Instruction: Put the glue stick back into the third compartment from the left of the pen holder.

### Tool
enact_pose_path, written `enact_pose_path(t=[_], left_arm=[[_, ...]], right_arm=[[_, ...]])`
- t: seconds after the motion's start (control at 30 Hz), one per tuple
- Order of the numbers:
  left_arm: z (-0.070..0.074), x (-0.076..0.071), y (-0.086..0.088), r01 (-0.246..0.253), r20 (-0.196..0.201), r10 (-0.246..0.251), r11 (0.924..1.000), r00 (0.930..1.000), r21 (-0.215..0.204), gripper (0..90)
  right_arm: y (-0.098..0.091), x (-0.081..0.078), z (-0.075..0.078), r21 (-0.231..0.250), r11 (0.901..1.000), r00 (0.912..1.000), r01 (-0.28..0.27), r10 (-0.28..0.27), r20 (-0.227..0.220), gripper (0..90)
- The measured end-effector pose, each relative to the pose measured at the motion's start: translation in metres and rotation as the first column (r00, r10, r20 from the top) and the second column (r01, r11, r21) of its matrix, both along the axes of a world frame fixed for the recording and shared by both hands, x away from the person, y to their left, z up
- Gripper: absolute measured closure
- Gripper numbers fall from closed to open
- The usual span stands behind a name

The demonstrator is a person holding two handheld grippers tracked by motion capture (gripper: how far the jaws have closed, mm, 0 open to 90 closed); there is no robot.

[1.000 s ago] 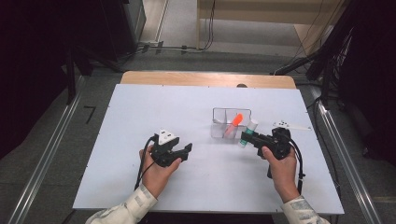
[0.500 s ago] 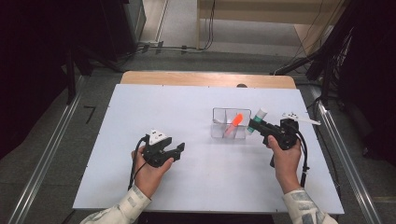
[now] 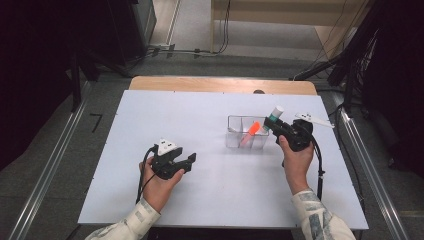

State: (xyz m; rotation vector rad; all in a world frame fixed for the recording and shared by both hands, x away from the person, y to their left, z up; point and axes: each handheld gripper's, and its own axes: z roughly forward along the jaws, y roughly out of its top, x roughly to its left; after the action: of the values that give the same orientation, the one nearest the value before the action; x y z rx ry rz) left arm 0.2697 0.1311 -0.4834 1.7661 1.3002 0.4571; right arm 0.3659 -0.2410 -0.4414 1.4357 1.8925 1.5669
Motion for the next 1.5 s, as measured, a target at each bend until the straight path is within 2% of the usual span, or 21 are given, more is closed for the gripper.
enact_pose_path(t=[0.13,0.23,0.3,0.53,0.7,0.93,1.03,1.13,1.23,1.43,1.5], left_arm=[[0.0,-0.001,0.001,-0.002,0.0,0.002,1.0,1.0,0.0,42.7],[0.0,-0.001,0.001,-0.003,0.001,0.003,1.0,1.0,0.0,42.7],[0.0,-0.001,0.002,-0.003,0.002,0.003,1.0,1.0,-0.002,42.7],[0.002,-0.002,0.006,-0.012,0.007,0.012,0.9999,0.9999,-0.007,41.9],[0.003,-0.004,0.018,-0.041,0.012,0.041,0.9991,0.9991,-0.013,41.6],[0.001,-0.008,0.041,-0.093,0.013,0.093,0.9956,0.9956,-0.013,38.6],[0.0,-0.011,0.051,-0.114,0.01,0.114,0.9935,0.9934,-0.009,38.0],[-0.001,-0.015,0.061,-0.129,0.004,0.129,0.9916,0.9916,-0.008,37.8],[-0.002,-0.019,0.071,-0.149,0.001,0.149,0.9889,0.9889,-0.004,36.7],[-0.005,-0.029,0.09,-0.184,-0.015,0.185,0.9828,0.9827,0.011,36.4],[-0.007,-0.032,0.095,-0.192,-0.022,0.193,0.9812,0.981,0.015,35.7]], right_arm=[[0.003,0.0,-0.004,-0.023,0.9997,0.9999,0.002,-0.002,-0.014,62.1],[0.004,0.0,-0.005,-0.021,0.9998,0.9998,-0.005,0.005,-0.019,59.8],[0.005,-0.001,-0.005,-0.043,0.999,0.9998,-0.007,0.006,-0.018,59.9],[0.0,-0.003,-0.006,-0.037,0.9993,0.9997,-0.005,0.004,-0.022,56.8],[-0.011,-0.008,-0.005,-0.047,0.9989,0.9996,0.0,-0.001,-0.029,49.4],[-0.028,-0.017,-0.014,-0.111,0.9938,0.9955,0.009,-0.019,-0.093,32.6],[-0.033,-0.025,-0.017,-0.164,0.9864,0.9941,0.002,-0.02,-0.107,27.4],[-0.039,-0.036,-0.018,-0.198,0.9802,0.9924,-0.009,-0.016,-0.122,25.0],[-0.046,-0.047,-0.019,-0.246,0.969,0.9921,-0.019,-0.012,-0.125,23.0],[-0.061,-0.069,-0.024,-0.347,0.9375,0.99,-0.022,-0.027,-0.138,19.2],[-0.067,-0.076,-0.025,-0.358,0.9334,0.9878,-0.021,-0.036,-0.151,18.1]])
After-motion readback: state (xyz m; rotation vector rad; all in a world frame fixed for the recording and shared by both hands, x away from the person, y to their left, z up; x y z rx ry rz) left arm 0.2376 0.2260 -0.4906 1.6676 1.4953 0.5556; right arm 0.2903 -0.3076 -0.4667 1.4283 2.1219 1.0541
